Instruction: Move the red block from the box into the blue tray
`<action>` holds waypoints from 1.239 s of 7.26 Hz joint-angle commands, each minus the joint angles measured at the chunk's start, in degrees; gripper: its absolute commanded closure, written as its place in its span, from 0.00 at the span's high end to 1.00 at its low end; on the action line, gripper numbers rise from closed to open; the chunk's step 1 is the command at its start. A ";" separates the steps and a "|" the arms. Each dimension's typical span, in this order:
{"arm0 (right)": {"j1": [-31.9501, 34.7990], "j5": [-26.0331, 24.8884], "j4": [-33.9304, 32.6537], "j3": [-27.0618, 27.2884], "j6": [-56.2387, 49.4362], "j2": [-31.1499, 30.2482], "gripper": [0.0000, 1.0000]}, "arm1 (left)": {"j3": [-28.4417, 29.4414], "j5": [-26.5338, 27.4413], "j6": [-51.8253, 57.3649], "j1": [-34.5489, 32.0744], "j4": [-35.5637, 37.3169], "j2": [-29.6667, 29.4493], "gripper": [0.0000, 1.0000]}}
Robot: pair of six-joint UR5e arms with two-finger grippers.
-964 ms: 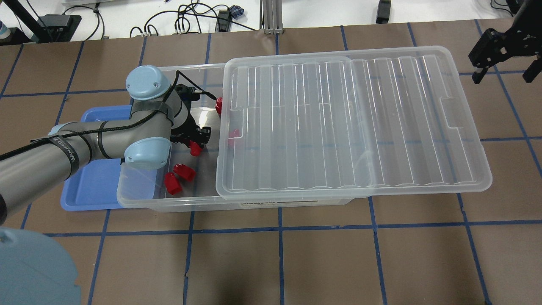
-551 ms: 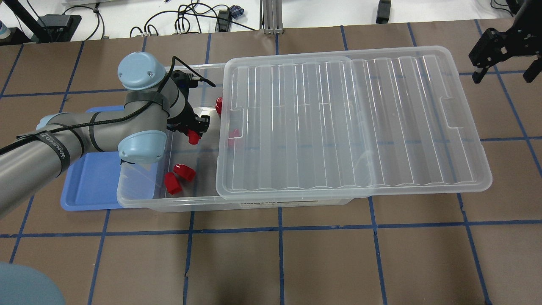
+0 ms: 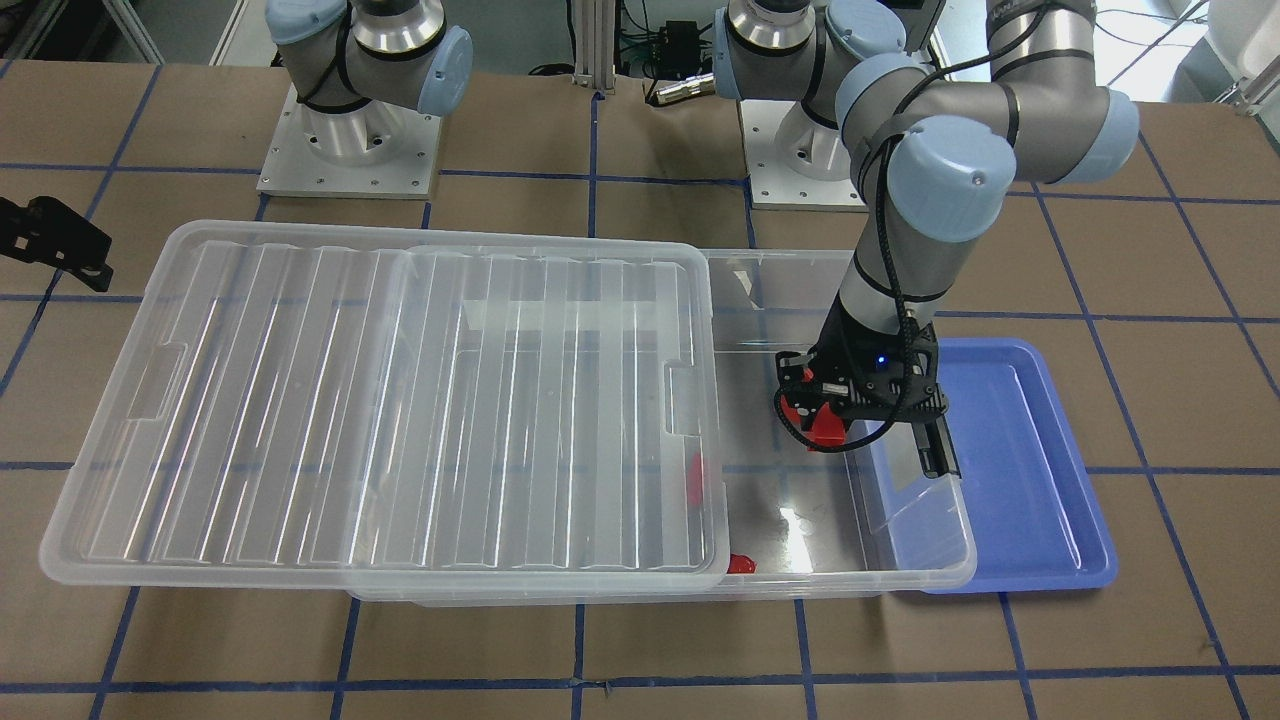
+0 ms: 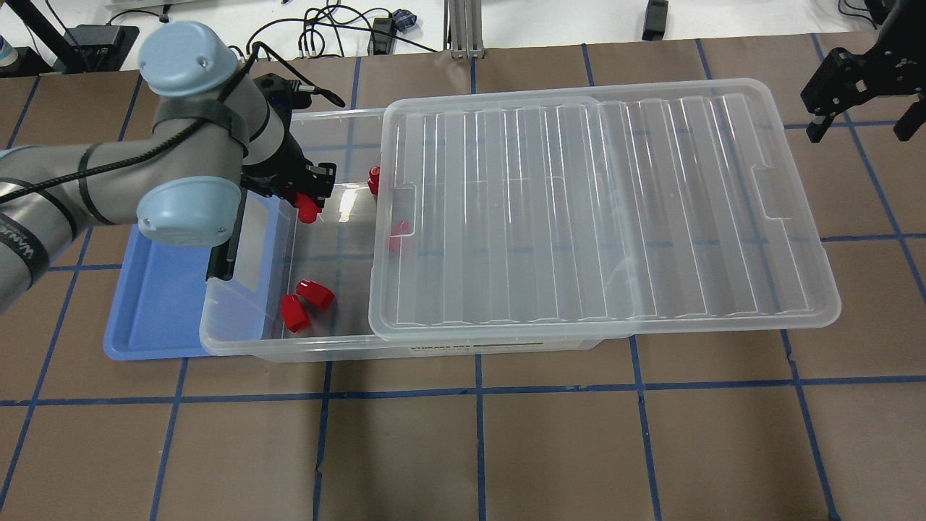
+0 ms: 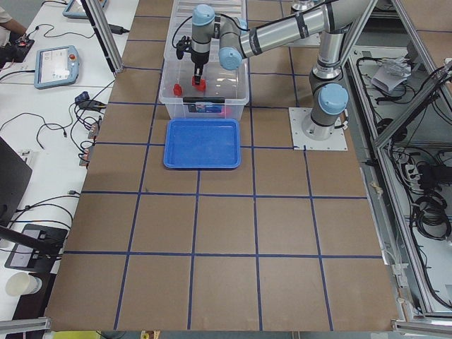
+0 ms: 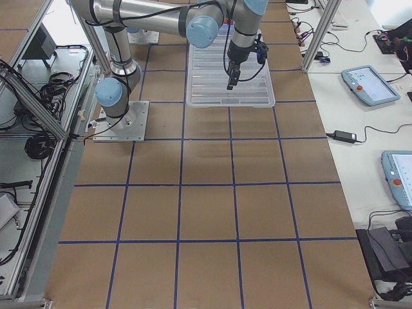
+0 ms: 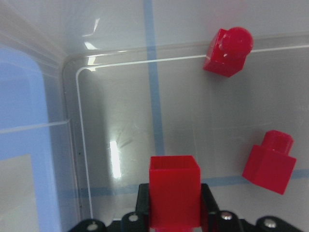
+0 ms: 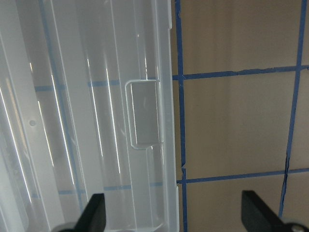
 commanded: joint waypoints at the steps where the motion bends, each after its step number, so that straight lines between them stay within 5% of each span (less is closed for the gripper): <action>1: 0.00 -0.19 0.10 0.07 0.00 0.04 1.00 | 6.81 1.34 0.49 2.10 -12.80 2.65 0.03; 4: -0.09 -0.54 1.06 1.29 0.00 0.21 1.00 | 9.40 -3.10 3.64 12.44 -20.24 3.36 0.02; 6: -0.09 -0.54 0.98 1.48 0.00 0.13 1.00 | 7.56 -5.50 13.97 22.90 -20.16 1.87 0.02; 9: -0.09 -0.54 1.07 1.83 0.00 0.30 1.00 | 4.31 -8.67 24.55 29.87 -17.01 -1.29 0.02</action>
